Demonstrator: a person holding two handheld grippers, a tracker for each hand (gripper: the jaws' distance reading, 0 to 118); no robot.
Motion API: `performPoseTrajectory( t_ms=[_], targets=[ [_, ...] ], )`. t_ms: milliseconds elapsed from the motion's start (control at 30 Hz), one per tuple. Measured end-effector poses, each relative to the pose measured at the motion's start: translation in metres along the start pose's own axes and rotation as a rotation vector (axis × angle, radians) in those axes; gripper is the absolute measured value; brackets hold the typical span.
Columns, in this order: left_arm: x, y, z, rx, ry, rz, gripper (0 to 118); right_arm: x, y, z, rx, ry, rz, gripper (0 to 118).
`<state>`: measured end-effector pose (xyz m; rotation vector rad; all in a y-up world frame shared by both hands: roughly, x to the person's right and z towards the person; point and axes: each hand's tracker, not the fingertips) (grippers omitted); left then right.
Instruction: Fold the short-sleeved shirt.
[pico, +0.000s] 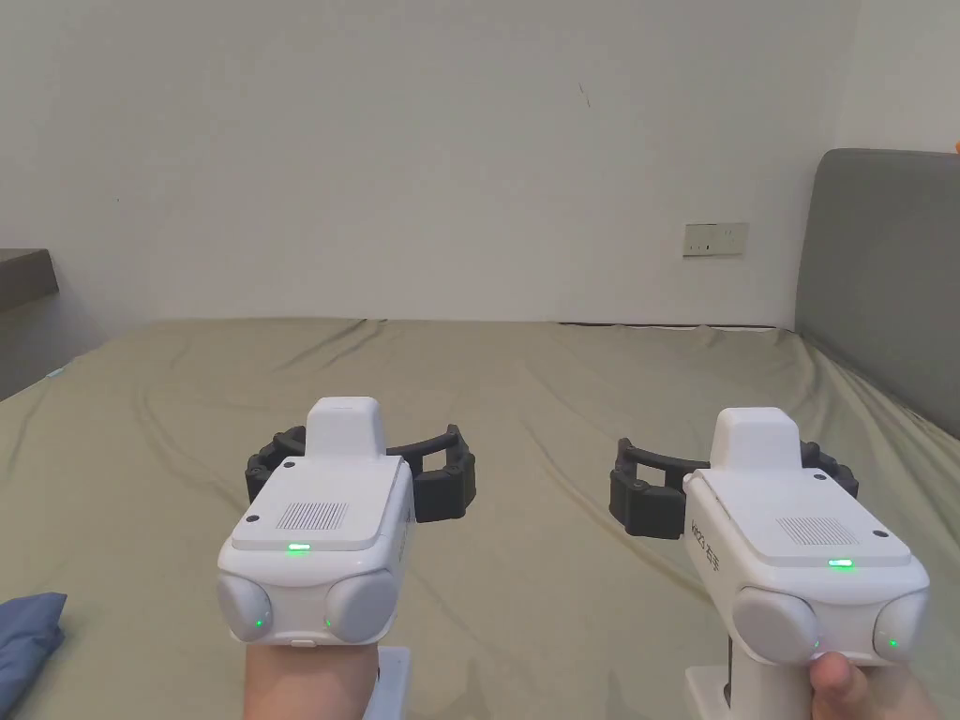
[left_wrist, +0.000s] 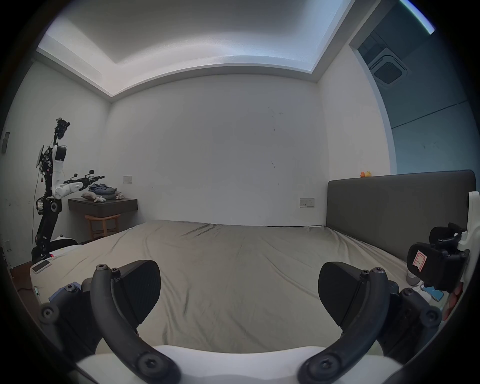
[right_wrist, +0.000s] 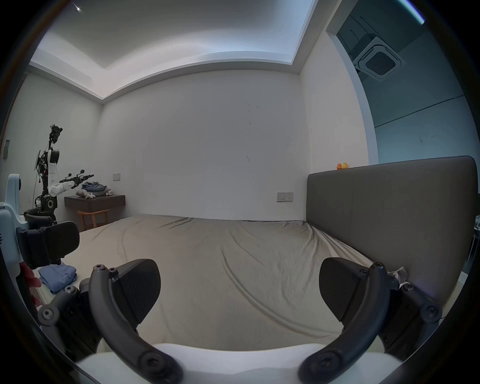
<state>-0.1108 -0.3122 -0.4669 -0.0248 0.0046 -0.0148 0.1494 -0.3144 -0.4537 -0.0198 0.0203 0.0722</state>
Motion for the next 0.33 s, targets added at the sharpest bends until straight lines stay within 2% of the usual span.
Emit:
performPoseTrajectory(
  t_ms=[333],
  targets=[
    [0.0014,0.0006,0.0011,-0.003,-0.001,0.000,118,0.0026,-0.0012,-0.0040,-0.021,-0.011,0.000,118]
  ],
)
